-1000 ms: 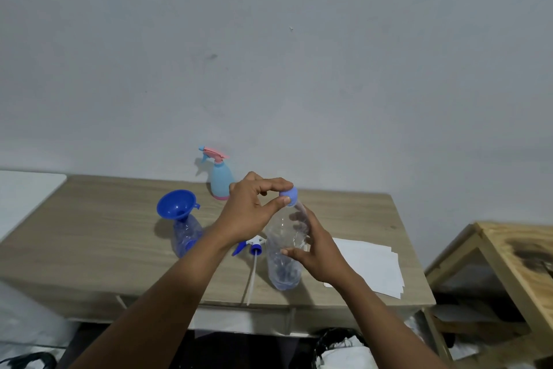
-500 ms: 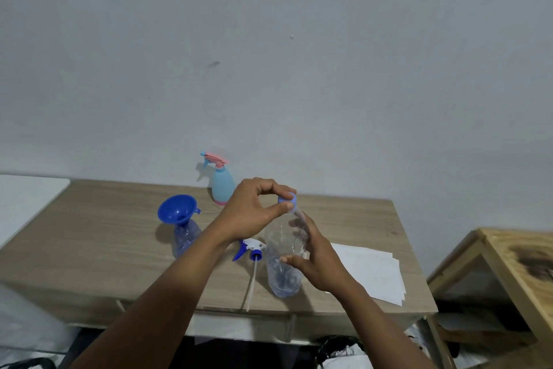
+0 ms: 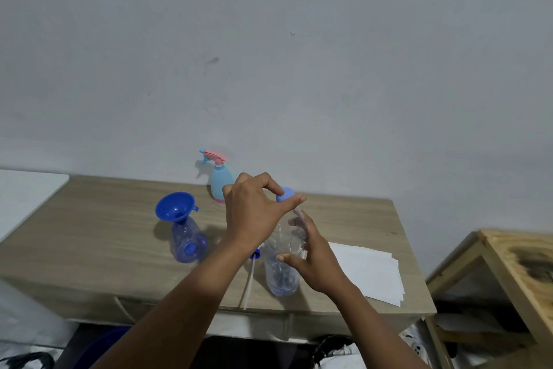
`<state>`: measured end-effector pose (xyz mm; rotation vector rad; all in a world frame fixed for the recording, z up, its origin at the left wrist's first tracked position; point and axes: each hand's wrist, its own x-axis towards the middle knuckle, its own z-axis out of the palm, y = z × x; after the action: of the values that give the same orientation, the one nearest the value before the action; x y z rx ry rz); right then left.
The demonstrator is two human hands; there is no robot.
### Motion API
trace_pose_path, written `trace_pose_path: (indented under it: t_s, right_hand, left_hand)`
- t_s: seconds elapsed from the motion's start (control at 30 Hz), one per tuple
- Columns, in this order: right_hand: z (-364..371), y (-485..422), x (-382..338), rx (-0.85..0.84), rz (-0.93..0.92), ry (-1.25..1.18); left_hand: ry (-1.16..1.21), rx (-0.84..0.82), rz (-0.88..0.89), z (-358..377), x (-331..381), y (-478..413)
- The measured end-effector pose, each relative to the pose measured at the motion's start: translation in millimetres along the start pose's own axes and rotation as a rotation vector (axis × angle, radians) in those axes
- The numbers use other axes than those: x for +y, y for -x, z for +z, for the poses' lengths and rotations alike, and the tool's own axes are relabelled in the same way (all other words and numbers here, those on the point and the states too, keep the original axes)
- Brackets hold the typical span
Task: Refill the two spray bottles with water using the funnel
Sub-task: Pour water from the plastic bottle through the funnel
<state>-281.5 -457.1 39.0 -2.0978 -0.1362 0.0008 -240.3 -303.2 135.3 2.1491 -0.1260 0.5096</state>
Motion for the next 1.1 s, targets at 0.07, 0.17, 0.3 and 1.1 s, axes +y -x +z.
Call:
trace_pose_path:
  t_s: [0.07,0.17,0.3,1.1]
  right_hand:
    - [2,0,0,0.009,-0.005,0.002]
    - [4,0,1,0.031,-0.015,-0.002]
    - [2,1,1,0.044,-0.028,-0.013]
    - [50,10,8,0.345,0.007,-0.069]
  left_hand:
    - [0.023,0.027,0.003,1,-3,0]
    - [0.049,0.072,0.015,-1,5,-1]
    - [0.22,0.123,-0.028,-6,11,-11]
    - [-0.257,-0.405,-0.246,-4,-279,101]
